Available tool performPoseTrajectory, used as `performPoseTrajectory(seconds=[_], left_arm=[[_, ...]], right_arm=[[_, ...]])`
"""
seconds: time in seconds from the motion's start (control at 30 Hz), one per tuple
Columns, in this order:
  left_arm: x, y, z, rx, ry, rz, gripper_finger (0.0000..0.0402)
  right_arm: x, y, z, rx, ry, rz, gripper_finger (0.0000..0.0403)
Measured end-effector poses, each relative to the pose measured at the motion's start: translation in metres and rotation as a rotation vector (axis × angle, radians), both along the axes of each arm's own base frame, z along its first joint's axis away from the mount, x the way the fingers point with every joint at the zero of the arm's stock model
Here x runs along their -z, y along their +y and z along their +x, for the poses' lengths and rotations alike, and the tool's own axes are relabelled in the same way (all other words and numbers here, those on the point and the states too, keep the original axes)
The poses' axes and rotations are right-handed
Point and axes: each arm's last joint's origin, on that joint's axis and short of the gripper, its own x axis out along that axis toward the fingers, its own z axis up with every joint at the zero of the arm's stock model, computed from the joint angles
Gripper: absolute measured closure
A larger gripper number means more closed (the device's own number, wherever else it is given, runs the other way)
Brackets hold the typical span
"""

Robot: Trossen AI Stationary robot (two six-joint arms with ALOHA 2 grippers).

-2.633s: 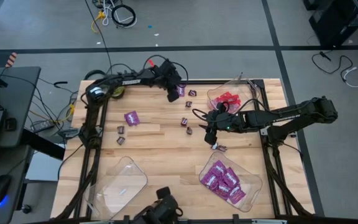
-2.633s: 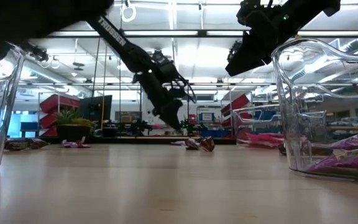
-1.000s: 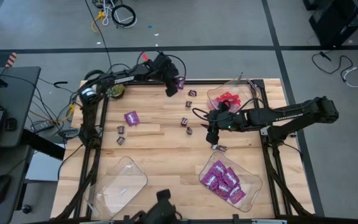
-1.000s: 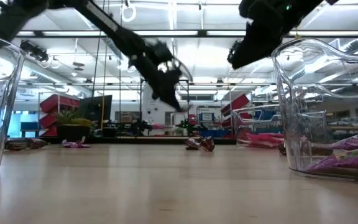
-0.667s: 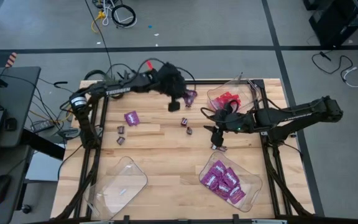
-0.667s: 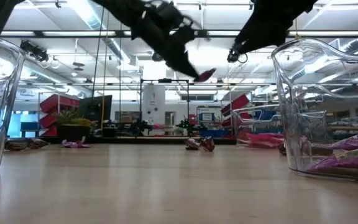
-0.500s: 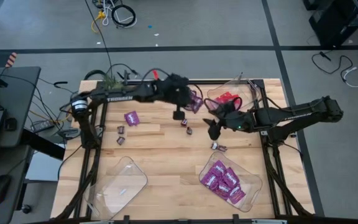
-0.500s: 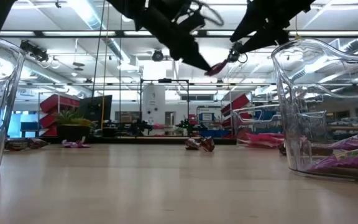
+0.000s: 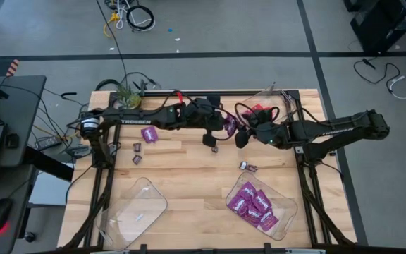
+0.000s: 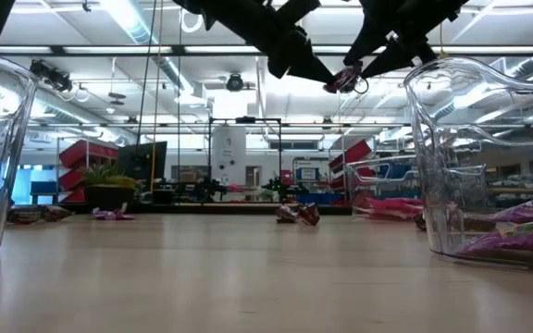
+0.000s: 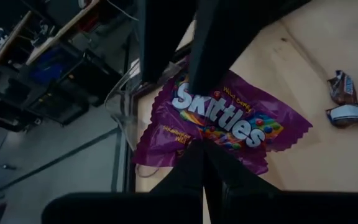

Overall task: Sort candy
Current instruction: Put the violet candy into the bottom right transparent bin

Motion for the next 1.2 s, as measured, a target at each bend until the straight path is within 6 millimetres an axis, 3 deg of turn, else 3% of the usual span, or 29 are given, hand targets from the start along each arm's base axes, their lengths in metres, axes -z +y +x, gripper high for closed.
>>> performPoseTrajectory(seconds=[0.17, 0.27, 0.37, 0.57, 0.8, 0.9, 1.03, 1.2], left_arm=[[-0.004, -0.005, 0.001, 0.012, -0.026, 0.004, 0.0401], [-0.005, -0.008, 0.001, 0.020, -0.030, 0.004, 0.0401], [-0.005, -0.009, 0.001, 0.021, -0.028, 0.001, 0.0401], [-0.005, -0.009, 0.000, 0.013, -0.027, 0.001, 0.0401], [0.000, -0.008, -0.005, -0.021, 0.057, 0.005, 0.0401], [0.004, -0.003, -0.013, -0.004, 0.128, -0.076, 0.0401], [0.012, 0.007, -0.028, 0.039, 0.114, -0.211, 0.0401], [0.030, 0.013, -0.051, 0.051, -0.047, -0.273, 0.0401]], right_arm=[[0.000, -0.005, 0.000, 0.019, 0.008, -0.012, 0.0179], [-0.001, -0.005, 0.001, -0.018, 0.028, -0.028, 0.0201], [-0.002, -0.004, 0.003, -0.070, 0.031, -0.034, 0.0251], [-0.003, -0.002, 0.004, -0.154, 0.060, -0.056, 0.0389], [0.000, 0.002, 0.004, -0.265, 0.107, -0.052, 0.0387], [0.006, 0.004, 0.001, -0.312, 0.174, -0.012, 0.0377], [0.025, 0.004, 0.000, -0.311, 0.294, 0.019, 0.0344], [0.051, 0.004, 0.013, -0.369, 0.388, 0.040, 0.0287]])
